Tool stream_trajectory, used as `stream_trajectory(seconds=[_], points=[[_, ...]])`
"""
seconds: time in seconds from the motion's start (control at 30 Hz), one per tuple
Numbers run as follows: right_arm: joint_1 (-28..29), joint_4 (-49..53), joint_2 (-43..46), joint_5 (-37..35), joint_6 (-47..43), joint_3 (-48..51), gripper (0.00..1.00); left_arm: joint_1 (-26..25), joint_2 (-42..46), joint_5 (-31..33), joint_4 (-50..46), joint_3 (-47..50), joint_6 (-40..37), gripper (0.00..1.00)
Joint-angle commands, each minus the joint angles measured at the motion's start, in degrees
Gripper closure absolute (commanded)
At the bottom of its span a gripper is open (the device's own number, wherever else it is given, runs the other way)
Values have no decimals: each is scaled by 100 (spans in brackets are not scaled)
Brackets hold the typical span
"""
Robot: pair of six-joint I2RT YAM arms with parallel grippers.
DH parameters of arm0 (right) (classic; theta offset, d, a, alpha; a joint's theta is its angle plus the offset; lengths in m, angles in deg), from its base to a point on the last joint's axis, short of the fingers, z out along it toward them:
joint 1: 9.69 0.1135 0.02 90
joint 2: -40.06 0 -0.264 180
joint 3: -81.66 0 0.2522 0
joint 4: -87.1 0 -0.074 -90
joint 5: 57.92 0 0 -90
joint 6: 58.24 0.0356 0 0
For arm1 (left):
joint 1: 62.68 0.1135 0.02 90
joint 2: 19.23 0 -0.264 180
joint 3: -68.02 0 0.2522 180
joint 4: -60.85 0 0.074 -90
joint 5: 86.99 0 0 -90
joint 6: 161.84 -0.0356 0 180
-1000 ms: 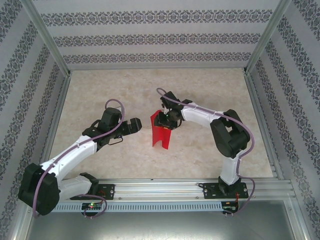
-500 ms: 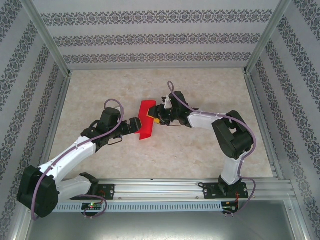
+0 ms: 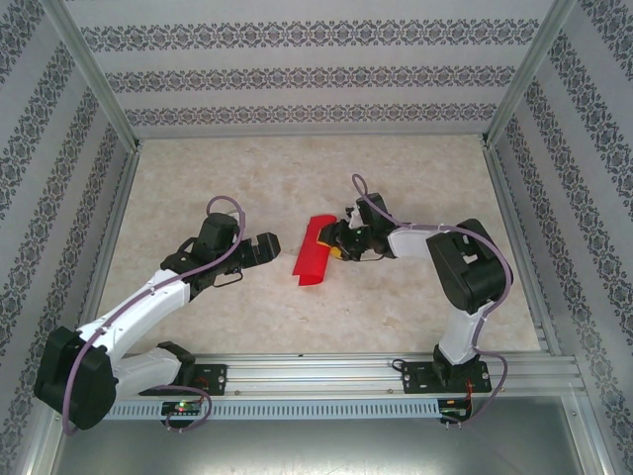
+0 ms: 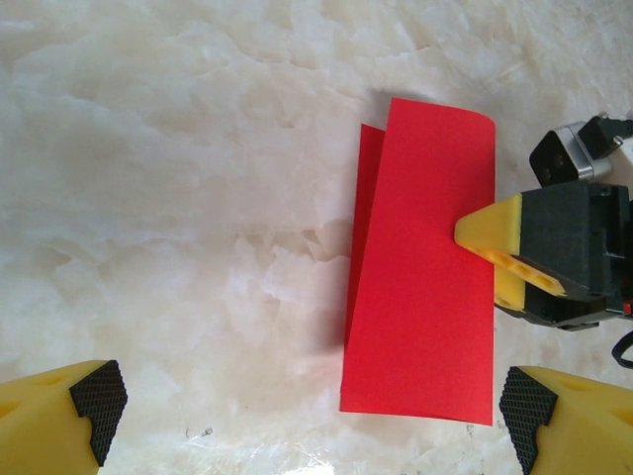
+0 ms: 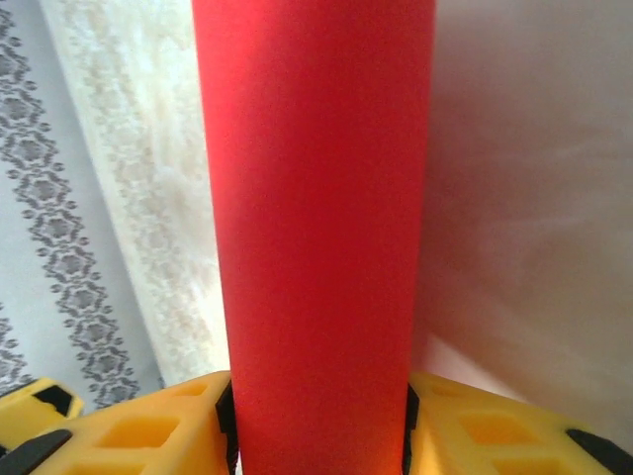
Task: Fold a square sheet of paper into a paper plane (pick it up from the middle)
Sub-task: Fold the square sheet of paper in half at the center of the table.
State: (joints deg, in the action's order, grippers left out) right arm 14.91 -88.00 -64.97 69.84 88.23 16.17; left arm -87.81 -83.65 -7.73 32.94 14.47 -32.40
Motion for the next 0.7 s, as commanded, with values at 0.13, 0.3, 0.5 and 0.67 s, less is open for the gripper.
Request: stream_trajectory(seconds=[0.13, 0.3, 0.5, 0.67], points=[[-17, 921, 212, -410, -741, -87, 52, -80, -197, -259, 231, -184, 151, 0], [-8, 1263, 90, -332, -1036, -259, 52, -119, -269, -277, 235, -230, 133, 0], [28, 1667, 106, -489, -1268, -426, 54, -151, -407, -394, 287, -271, 114, 0], [220, 1266, -53, -320, -872, -563, 55, -168, -464, -339, 252, -324, 82, 0]])
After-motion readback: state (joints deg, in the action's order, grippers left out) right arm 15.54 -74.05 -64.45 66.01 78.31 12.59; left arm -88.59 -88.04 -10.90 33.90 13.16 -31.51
